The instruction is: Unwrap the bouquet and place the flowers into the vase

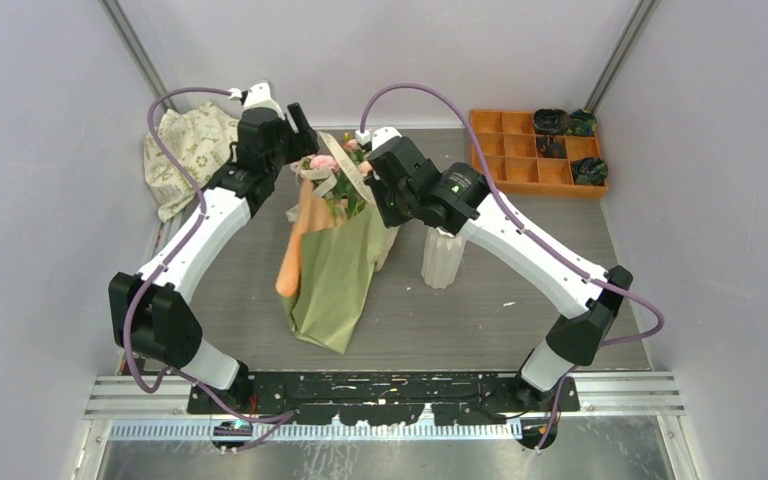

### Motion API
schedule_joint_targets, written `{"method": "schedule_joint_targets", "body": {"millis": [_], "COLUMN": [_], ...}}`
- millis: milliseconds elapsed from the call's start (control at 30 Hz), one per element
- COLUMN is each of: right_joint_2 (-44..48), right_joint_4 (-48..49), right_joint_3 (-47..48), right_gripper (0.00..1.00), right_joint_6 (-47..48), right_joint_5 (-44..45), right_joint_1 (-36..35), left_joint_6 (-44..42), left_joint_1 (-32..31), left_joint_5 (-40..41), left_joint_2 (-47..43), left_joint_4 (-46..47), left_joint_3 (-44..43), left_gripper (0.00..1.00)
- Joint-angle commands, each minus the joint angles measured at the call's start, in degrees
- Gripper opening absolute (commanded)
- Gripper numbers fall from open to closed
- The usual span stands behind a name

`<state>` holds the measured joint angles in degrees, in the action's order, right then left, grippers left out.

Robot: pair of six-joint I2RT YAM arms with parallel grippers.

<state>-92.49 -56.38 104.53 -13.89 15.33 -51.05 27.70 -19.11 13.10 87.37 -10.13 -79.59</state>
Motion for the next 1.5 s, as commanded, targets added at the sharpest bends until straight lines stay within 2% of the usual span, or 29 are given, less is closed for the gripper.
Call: {"method": "schedule_joint_targets", "body": {"millis": [0, 167, 233, 467, 633, 867, 1300, 1367, 1467], "right_joint_2": [2.2, 0.1, -0.9, -6.7, -11.6, -12.3, -8.4, -7.7, -6.7], "right_joint_4": [2.7, 3.0, 3.6, 3.7, 2.2, 1.5, 0.4, -0.3, -1.3], "right_joint_3": [1.5, 1.6, 2.0, 9.5, 15.6, 16.7, 10.1, 8.8, 6.6], "right_gripper": [0.08, 0.08, 0.08, 0.08, 0.08, 0.08, 0.08, 0.13, 0.25], "right_joint_6": [0.0, 0.4, 0.3, 1.4, 0.8, 0.2, -1.8, -2.3, -3.1], "right_joint_5": [0.4, 0.2, -0.5, -2.1, -2.3, -2.8, -0.1, 2.0, 6.8], "right_joint_1": [1.1, 3.3, 5.2, 12.5, 17.2, 24.7, 36.1, 37.1, 38.5], "left_joint_6": [-1.8, -2.4, -1.6, 4.6, 7.3, 7.2, 8.2, 8.1, 8.2], "left_joint_1": [1.1, 3.0, 3.1, 2.9, 2.9, 2.7, 0.1, -0.2, -0.3], "left_joint_5": [1.2, -1.8, -4.6, -14.5, -16.4, -17.6, -17.8, -17.5, -17.4], "left_joint_2": [-2.5, -0.8, -1.6, -9.7, -12.6, -12.4, -10.6, -10.5, -10.4], "left_joint_4": [3.2, -0.9, -1.0, 4.8, 6.4, 5.1, 5.9, 5.8, 5.7], "left_joint_3": [-2.7, -12.4, -12.4, 3.4, 13.3, 18.5, 22.8, 23.3, 23.7], "left_gripper": [0.74, 0.74, 0.74, 0.72, 0.7, 0.67, 0.65, 0.65, 0.65]}}
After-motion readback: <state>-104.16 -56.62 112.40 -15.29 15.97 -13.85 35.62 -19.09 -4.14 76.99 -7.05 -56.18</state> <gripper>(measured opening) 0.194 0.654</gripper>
